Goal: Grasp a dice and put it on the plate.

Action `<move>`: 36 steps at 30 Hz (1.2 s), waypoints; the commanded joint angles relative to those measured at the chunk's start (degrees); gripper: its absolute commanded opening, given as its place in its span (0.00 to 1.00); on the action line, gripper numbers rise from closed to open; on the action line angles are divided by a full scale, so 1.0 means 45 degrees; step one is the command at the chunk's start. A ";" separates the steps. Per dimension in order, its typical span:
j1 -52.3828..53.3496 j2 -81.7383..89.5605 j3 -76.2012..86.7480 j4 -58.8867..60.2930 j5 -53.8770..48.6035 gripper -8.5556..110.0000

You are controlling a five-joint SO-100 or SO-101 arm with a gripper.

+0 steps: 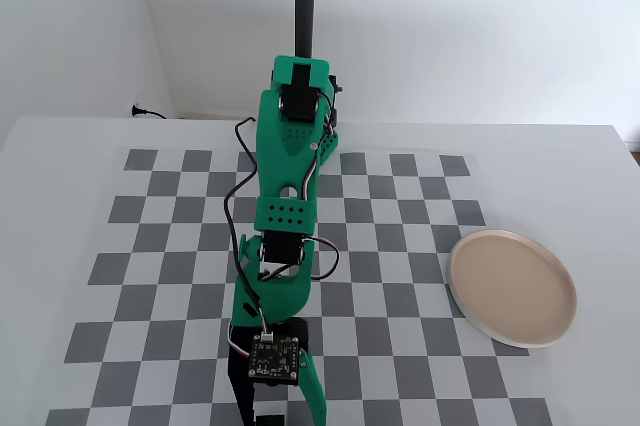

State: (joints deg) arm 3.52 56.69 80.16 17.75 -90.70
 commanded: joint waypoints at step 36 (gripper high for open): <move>0.0195 -0.1426 -0.2676 -0.0176 0.0391 0.09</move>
State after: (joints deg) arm 3.78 48.34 73.30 16.88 -88.95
